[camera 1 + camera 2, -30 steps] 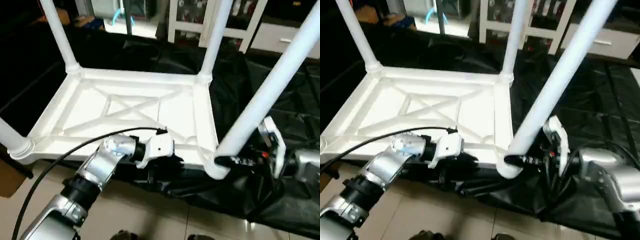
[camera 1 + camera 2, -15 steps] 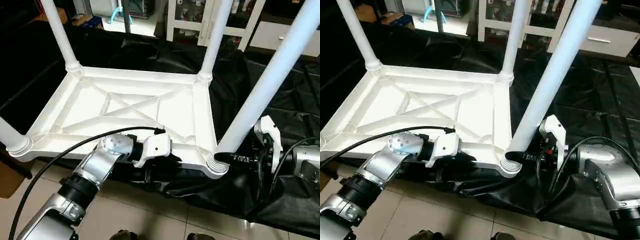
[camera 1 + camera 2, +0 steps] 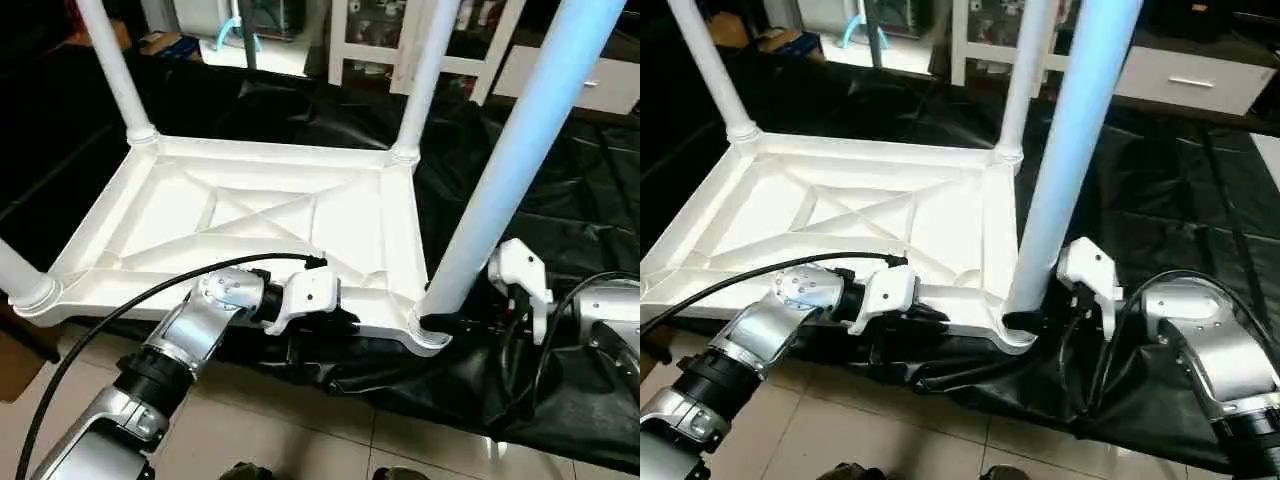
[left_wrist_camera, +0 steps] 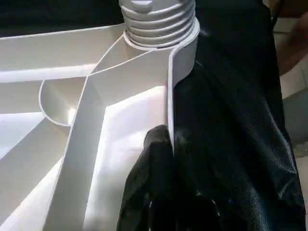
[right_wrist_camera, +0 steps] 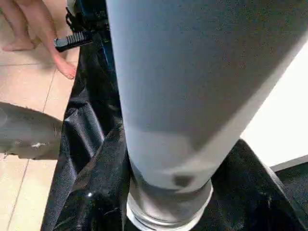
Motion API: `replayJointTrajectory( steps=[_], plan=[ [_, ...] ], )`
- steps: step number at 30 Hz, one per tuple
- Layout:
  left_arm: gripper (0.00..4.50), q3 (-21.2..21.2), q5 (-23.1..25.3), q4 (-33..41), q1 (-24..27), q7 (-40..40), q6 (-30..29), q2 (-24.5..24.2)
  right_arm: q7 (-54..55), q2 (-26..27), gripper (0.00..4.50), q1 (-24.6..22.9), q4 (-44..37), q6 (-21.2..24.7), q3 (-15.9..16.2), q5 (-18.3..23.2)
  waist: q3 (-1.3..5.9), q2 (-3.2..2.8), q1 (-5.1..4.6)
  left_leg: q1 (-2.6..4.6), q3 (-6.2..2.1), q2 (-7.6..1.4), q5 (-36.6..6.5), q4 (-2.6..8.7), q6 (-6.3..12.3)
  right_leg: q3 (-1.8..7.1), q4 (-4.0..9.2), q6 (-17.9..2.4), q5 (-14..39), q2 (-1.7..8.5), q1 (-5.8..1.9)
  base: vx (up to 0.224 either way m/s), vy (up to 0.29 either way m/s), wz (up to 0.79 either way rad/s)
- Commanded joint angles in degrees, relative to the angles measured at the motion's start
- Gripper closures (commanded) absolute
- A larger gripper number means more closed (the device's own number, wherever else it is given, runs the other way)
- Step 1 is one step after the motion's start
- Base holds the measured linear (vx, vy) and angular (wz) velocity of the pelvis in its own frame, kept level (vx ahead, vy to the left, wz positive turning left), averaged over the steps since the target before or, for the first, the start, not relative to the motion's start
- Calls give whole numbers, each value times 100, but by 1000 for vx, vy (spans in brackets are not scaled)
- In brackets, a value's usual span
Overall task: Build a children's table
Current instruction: Insert table leg to table base
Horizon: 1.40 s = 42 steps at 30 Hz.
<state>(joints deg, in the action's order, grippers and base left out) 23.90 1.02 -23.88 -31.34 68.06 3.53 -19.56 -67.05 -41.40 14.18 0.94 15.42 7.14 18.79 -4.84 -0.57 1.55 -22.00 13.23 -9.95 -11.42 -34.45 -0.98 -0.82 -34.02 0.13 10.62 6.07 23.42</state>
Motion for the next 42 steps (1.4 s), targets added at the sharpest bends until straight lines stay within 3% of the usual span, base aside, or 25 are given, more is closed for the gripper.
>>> replayJointTrajectory(
  steps=[1, 7, 15, 16, 20, 23, 25, 26, 27, 33, 34, 36, 38, 42],
  plan=[
    [450, 11, -73, 141, -116, 26, 180, 120, 107, 240, 257, -171, 202, 140, 434, -153, 287, 49, -12, 148, -225, -364, -1502, 521, 272, 142, 403, -1376, 1181, 226, -177, 0, 0, 0],
    [450, -3, -71, 166, -73, -8, 159, 127, 514, 513, 257, -386, 637, 396, -56, 113, 286, 59, -53, 149, -229, -365, -1623, 538, 228, 141, 419, -1415, 1213, 213, -160, 0, 0, 0],
    [450, -27, -51, 190, -42, -77, 145, 149, 561, 449, 257, -977, 713, 164, -338, 102, 296, 55, -49, 175, -229, -376, -1761, 561, 152, 148, 445, -1349, 1239, 216, -155, 0, 0, 0],
    [450, -39, -42, 183, -42, -102, 145, 164, 560, 444, 257, -1303, 592, -6, -393, 89, 307, 50, -44, 178, -231, -376, -1691, 560, 163, 143, 435, -1359, 1129, 212, -162, 0, 0, 0],
    [450, -55, -42, 174, -46, -127, 141, 174, 638, 478, 257, -1595, 494, -161, -466, 101, 328, 41, 11, 181, -212, -371, -1373, 542, 342, 133, 411, -1432, 651, 213, -190, 0, 0, 0],
    [450, -62, -36, 154, -54, -133, 143, 180, 716, 501, 257, -1731, 442, -228, -478, 70, 322, 51, 21, 171, -213, -372, -1392, 545, 390, 129, 421, -1432, 737, 219, -194, 0, 0, 0],
    [450, -66, -24, 137, -64, -136, 139, 189, 792, 496, 257, -1778, 324, -219, -380, -20, 316, 49, 22, 175, -220, -378, -1482, 557, 346, 129, 438, -1382, 929, 220, -188, 0, 0, 0],
    [450, -66, -23, 134, -66, -136, 138, 190, 798, 495, 257, -1775, 309, -210, -367, -26, 299, -19, 31, 176, -230, -377, -1515, 569, 316, 130, 440, -1374, 955, 223, -179, 0, 0, 0],
    [450, -64, -21, 125, -75, -139, 134, 193, 820, 496, 257, -1776, 252, -188, -334, -42, 305, 18, 10, 179, -224, -374, -1572, 570, 285, 125, 447, -1361, 959, 207, -181, 0, 0, 0],
    [450, -30, 11, 95, -97, -154, 127, 216, 632, 319, 257, -1663, -32, 62, 148, -249, 298, 25, 12, 178, -227, -376, -1542, 576, 276, 132, 449, -1301, 970, 215, -183, 0, 0, 0],
    [450, -24, 17, 99, -94, -162, 118, 220, 586, 307, 257, -1617, -74, 156, 260, -253, 301, 56, 7, 175, -230, -377, -1552, 577, 275, 130, 445, -1292, 1000, 212, -187, 0, 0, 0],
    [450, -23, 25, 107, -84, -172, 116, 212, 503, 266, 257, -1555, -55, 188, 386, -310, 298, 57, -2, 178, -230, -381, -1582, 579, 249, 134, 453, -1267, 1061, 214, -173, 0, 0, 0],
    [450, -24, 35, 115, -71, -185, 117, 202, 465, 265, 258, -1483, 64, 138, 491, -404, 307, 94, -9, 178, -228, -379, -1581, 577, 249, 134, 455, -1254, 1067, 215, -177, 0, 0, 0],
    [450, -45, 43, 137, -57, -245, 89, 211, 438, 473, 258, -1313, 688, -123, 650, -580, 301, 102, -21, 177, -236, -378, -1726, 589, 212, 133, 467, -1222, 1260, 223, -157, 0, 0, 0]
  ],
)
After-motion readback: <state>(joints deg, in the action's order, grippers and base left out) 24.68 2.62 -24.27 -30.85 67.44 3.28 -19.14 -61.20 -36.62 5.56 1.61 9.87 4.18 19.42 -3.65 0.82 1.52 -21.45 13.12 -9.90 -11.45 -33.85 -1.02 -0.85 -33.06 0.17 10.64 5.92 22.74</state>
